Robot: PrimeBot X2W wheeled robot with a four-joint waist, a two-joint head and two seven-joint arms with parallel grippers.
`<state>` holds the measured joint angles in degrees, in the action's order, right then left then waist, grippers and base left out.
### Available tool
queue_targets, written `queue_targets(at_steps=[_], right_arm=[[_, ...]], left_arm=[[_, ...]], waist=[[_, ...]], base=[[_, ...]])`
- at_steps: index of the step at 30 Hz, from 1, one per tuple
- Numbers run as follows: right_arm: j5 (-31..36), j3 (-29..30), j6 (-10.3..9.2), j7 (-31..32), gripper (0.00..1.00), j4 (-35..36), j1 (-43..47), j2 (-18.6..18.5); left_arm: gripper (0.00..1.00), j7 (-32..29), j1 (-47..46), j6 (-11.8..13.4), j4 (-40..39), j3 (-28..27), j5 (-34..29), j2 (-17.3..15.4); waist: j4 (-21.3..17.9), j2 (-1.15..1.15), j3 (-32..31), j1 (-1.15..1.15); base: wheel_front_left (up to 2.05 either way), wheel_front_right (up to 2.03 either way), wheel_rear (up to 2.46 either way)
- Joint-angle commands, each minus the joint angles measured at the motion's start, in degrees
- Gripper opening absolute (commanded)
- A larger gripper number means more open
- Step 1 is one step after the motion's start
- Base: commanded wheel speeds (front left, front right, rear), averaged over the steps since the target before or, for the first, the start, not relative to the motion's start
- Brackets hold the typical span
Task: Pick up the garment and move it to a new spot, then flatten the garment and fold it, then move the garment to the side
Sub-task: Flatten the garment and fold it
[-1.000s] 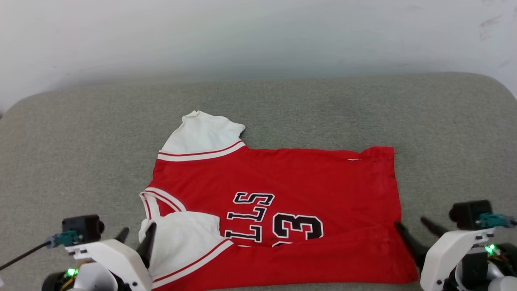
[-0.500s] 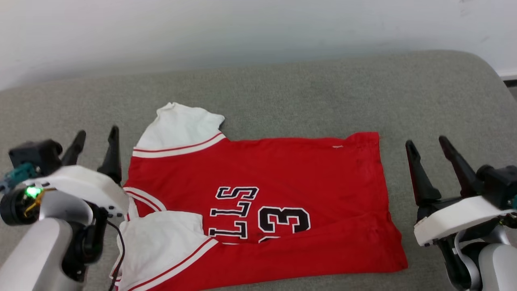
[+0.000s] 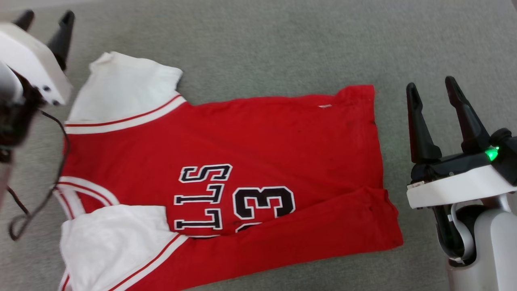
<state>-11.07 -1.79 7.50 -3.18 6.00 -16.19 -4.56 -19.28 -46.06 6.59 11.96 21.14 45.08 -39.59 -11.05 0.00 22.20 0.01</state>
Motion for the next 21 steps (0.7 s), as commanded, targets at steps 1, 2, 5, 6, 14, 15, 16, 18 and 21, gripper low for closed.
queue_targets(at_steps=[1,2,5,6,14,15,16,18,21], right_arm=[[0.13,-0.34,-0.02,-0.27,1.0,0.53,-1.01,0.54],[0.01,-0.5,-0.02,-0.4,1.0,0.56,-1.29,0.7],[-0.46,-1.08,-0.02,-0.92,1.0,0.71,-1.77,1.07],[-0.45,-1.22,-0.02,-1.03,1.0,0.72,-1.9,1.18],[-2.0,-2.36,-0.02,-2.97,1.0,-0.64,-3.64,1.74],[-2.22,-2.53,-0.02,-3.19,1.0,-1.01,-3.8,1.74],[-2.39,-2.72,-0.02,-3.5,1.0,-1.3,-3.91,1.76],[-2.6,-2.82,-0.02,-3.79,1.0,-1.99,-4.11,1.77],[-2.95,-2.8,-0.02,-3.96,1.0,-2.94,-4.2,1.78]], left_arm=[[1.0,-3.38,-3.13,-0.82,1.08,0.7,0.0,-1.14],[1.0,-6.08,-5.02,-1.49,1.86,1.41,0.15,-1.93],[1.0,-14.6,-9.33,-3.25,4.16,3.46,0.56,-4.02],[1.0,-16.85,-10.57,-3.54,4.64,3.82,0.7,-4.61],[1.0,-30.17,-12.65,-4.57,8.55,6.17,2.87,-8.0],[1.0,-31.12,-12.12,-4.42,9.22,6.21,3.37,-8.14],[1.0,-32.2,-11.53,-4.39,10.0,6.4,4.0,-8.1],[1.0,-34.14,-9.92,-4.14,11.49,6.92,5.1,-7.7],[0.32,-37.21,-7.12,-3.59,13.52,8.06,6.92,-6.61]], waist=[[-3.04,0.0,3.42,-0.01],[-3.5,0.0,4.1,-0.01],[-4.84,0.0,6.08,-0.01],[-5.24,0.0,6.8,-0.01],[-8.03,0.0,12.01,-0.01],[-8.36,0.0,12.35,-0.01],[-8.67,0.0,12.66,-0.01],[-9.15,0.0,13.04,-0.01],[-9.6,0.0,13.16,-0.01]], base=[[0.0,0.0,0.0],[0.0,0.0,0.0],[0.0,0.0,0.0],[0.0,0.0,0.0],[0.0,0.0,0.0],[0.0,0.0,0.0],[0.0,0.0,0.0],[0.0,0.0,0.0],[0.0,0.0,0.0]])
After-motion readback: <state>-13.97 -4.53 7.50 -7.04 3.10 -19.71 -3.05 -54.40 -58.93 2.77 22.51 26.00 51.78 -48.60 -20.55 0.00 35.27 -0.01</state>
